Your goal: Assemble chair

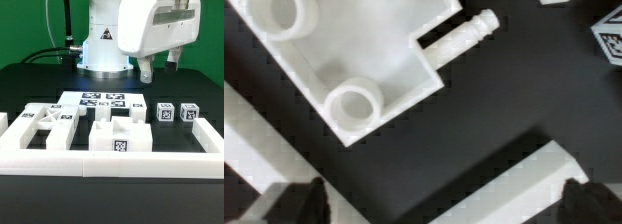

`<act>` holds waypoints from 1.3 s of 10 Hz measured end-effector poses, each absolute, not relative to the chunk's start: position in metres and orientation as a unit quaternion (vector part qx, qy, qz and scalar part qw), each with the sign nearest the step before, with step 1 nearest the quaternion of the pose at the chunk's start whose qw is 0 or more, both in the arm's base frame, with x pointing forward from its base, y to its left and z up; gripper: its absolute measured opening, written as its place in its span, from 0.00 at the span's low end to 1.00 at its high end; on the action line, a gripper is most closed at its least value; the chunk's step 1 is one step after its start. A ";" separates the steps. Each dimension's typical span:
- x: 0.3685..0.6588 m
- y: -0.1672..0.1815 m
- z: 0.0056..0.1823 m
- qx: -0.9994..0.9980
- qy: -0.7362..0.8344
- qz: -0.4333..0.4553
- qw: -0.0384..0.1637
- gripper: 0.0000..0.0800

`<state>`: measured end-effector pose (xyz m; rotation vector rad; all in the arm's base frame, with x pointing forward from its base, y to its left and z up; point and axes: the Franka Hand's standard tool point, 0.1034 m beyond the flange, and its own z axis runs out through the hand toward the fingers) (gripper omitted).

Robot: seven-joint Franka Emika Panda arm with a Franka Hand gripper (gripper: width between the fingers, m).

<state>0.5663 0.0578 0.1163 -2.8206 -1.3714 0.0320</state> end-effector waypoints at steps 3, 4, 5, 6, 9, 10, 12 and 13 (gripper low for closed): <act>0.566 0.058 0.116 -0.899 -0.437 0.010 0.003 0.81; 0.566 0.058 0.116 -0.899 -0.437 0.010 0.003 0.81; 0.566 0.056 0.114 -0.898 -0.441 0.010 0.003 0.81; 0.565 0.041 0.103 -0.892 -0.452 0.005 0.002 0.81; 0.563 0.016 0.068 -0.891 -0.454 0.010 0.008 0.81; 0.562 0.013 0.065 -0.891 -0.454 0.012 0.009 0.81; 0.562 0.015 0.065 -0.897 -0.442 0.012 0.009 0.81; 0.562 0.015 0.065 -0.910 -0.415 0.013 0.009 0.81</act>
Offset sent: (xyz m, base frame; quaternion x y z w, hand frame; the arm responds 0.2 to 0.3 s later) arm 0.0000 0.0000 0.0000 0.0000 0.0000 0.0000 1.0000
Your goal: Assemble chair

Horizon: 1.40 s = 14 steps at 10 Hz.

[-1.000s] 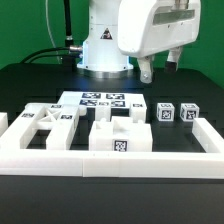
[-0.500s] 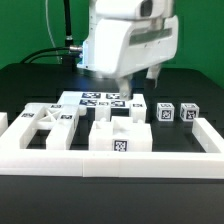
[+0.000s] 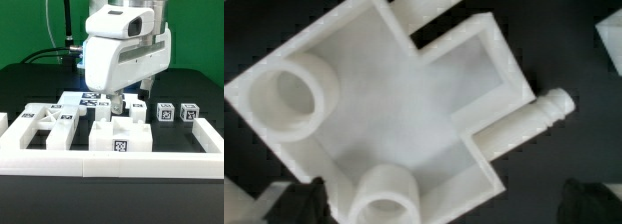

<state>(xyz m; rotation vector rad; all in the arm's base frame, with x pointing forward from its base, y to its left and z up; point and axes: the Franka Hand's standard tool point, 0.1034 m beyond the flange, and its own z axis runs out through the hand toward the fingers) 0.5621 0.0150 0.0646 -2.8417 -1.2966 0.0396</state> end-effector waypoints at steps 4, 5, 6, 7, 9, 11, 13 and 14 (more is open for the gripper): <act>0.563 0.028 0.057 -0.977 -0.215 0.017 0.009 0.81; 0.565 0.029 0.056 -0.981 -0.191 0.013 0.010 0.81; 0.565 0.030 0.056 -0.988 -0.155 0.013 0.012 0.81; 0.565 0.031 0.056 -0.992 -0.126 0.014 0.014 0.81; 0.564 0.034 0.056 -0.998 -0.065 0.015 0.019 0.81; 0.564 0.036 0.054 -0.999 -0.002 0.017 0.027 0.81; 0.572 0.028 0.042 -0.999 0.016 0.020 0.028 0.81; 0.577 0.026 0.034 -0.999 0.012 0.021 0.028 0.81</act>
Offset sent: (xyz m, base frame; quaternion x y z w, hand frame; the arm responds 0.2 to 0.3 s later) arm 0.0169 0.0045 -0.0140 -0.0361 -0.0173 0.3434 0.9383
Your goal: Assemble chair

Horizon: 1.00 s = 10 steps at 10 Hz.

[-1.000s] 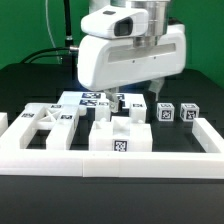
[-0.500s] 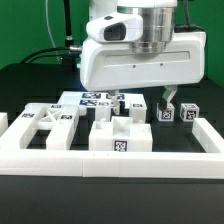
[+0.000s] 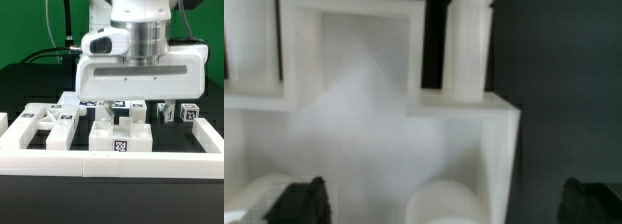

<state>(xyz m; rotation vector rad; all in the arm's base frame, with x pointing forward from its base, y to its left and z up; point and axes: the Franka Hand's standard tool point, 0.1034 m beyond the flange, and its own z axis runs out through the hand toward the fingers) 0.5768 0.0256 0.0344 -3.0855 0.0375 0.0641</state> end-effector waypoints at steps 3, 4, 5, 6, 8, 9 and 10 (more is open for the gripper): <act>0.581 0.032 0.016 -0.999 0.011 0.020 0.030 0.81; 0.579 0.033 0.011 -0.999 0.011 0.020 0.030 0.81; 0.576 0.033 0.010 -0.999 0.010 0.021 0.030 0.81; 0.575 0.034 0.009 -0.999 0.009 0.021 0.030 0.81; 0.575 0.034 0.009 -0.999 0.009 0.022 0.030 0.67; 0.575 0.034 0.009 -0.999 0.009 0.022 0.031 0.37; 0.575 0.034 0.009 -0.999 0.009 0.022 0.031 0.37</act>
Offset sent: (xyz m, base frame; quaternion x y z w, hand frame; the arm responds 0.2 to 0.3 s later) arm -0.0072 0.0020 -0.0172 -0.0045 0.0157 0.0111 0.9998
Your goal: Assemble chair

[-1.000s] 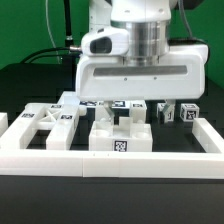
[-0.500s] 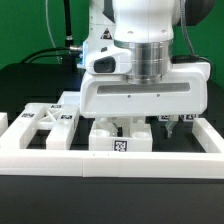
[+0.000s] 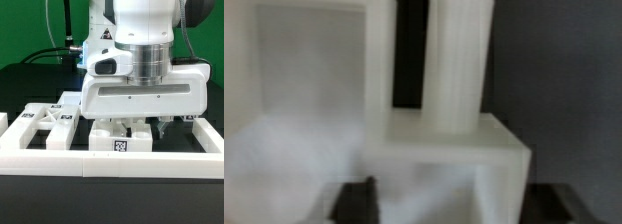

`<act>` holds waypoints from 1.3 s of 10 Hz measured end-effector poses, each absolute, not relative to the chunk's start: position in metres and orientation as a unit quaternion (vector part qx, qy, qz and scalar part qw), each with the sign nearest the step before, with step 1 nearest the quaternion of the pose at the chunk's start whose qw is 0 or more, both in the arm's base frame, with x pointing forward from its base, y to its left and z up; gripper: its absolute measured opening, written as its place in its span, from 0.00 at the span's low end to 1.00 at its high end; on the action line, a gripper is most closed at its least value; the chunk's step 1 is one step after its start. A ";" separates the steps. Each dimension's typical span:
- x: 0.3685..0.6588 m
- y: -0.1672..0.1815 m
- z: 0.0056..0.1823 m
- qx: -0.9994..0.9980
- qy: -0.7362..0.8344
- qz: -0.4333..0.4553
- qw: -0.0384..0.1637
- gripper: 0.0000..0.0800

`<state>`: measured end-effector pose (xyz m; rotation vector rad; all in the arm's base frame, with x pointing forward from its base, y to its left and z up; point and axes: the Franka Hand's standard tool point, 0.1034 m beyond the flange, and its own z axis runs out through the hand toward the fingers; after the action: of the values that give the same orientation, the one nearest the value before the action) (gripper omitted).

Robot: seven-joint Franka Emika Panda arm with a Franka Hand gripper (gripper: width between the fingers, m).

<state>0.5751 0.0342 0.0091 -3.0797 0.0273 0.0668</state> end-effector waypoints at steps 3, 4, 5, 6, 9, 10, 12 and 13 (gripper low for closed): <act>0.575 0.034 0.009 -0.999 0.009 0.021 0.031 0.04; 0.575 0.034 0.009 -0.999 0.009 0.021 0.031 0.04; 0.575 0.034 0.009 -0.999 0.009 0.021 0.031 0.04; 0.575 0.034 0.009 -0.999 0.009 0.021 0.031 0.04; 0.576 0.047 0.010 -0.999 0.003 0.020 0.033 0.04; 0.577 0.056 0.011 -0.999 -0.003 0.020 0.033 0.04; 0.583 0.076 0.011 -0.999 -0.008 0.016 0.036 0.04; 0.589 0.087 0.011 -0.999 -0.014 0.012 0.037 0.04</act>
Offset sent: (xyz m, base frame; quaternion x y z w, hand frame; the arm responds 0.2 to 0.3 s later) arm 0.0000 0.0000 0.0000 0.0000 0.0000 0.0000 1.0000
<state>0.5885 0.0869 0.0112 -3.0673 -0.0422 0.0370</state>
